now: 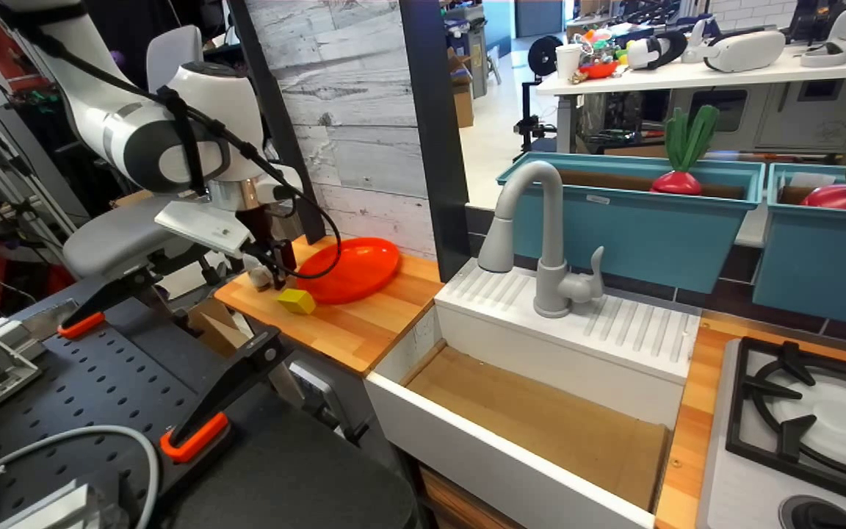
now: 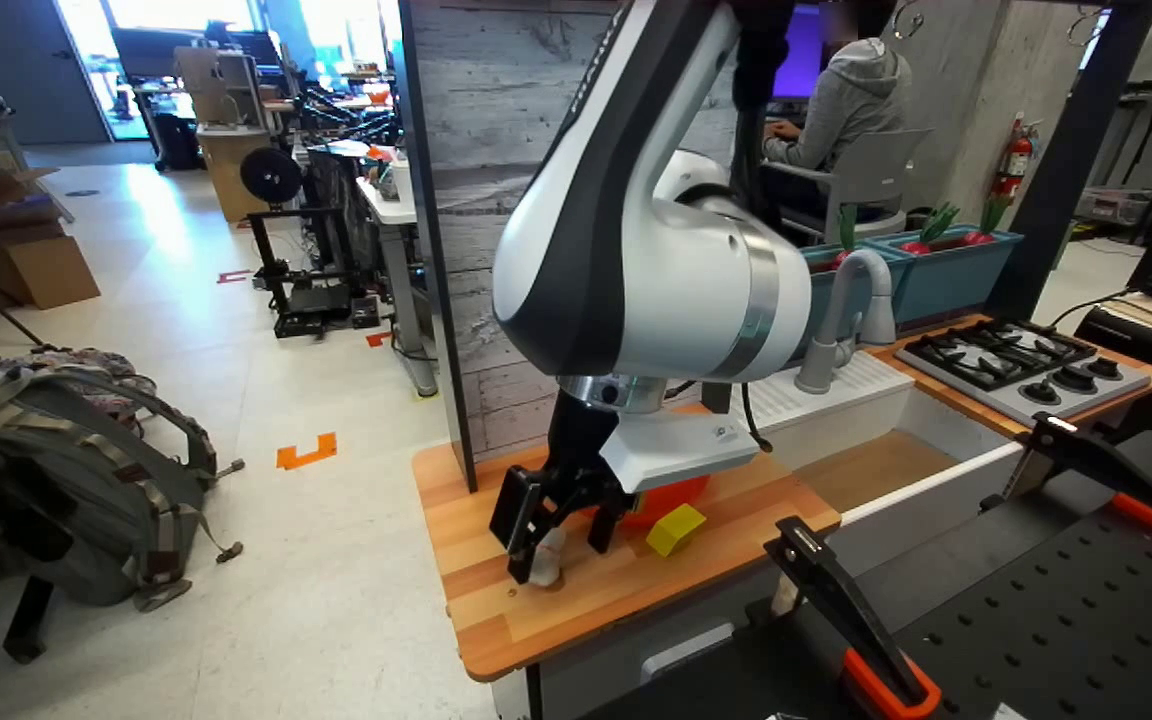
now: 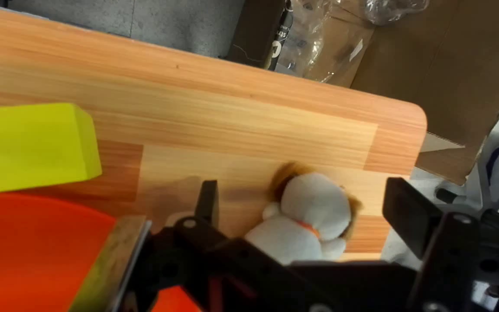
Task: Put the white object and put it on the plate, then pick the yellow block and move it to the left on the counter, then pick the object on the plate and put it on the right of the counter
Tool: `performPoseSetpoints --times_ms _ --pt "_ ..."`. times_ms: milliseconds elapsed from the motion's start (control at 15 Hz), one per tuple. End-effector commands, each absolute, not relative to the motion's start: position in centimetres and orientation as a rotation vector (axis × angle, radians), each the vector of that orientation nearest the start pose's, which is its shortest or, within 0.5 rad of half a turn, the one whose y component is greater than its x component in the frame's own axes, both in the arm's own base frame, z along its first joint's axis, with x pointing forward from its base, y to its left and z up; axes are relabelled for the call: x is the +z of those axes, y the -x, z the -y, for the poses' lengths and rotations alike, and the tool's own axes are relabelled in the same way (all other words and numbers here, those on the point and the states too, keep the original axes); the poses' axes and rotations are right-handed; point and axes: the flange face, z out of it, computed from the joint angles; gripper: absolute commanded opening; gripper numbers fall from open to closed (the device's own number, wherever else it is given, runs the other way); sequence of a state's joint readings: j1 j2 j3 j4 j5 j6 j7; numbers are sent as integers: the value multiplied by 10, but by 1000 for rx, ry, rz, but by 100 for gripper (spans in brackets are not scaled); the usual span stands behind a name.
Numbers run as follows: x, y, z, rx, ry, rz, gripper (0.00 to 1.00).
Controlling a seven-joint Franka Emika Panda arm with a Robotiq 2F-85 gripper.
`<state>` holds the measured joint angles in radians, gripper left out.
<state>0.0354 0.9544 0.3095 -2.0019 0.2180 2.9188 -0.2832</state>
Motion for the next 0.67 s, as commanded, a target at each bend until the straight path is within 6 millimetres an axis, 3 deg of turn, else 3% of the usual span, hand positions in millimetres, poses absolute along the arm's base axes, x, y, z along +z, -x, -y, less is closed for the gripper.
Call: performPoseSetpoints --times_ms 0,200,533,600 --pt "-14 -533 -202 39 2816 407 65" --pt "-18 -537 -204 47 2821 415 42" --pt "-6 -536 -204 58 2799 440 4" --pt "1 -534 -205 54 2788 451 2"
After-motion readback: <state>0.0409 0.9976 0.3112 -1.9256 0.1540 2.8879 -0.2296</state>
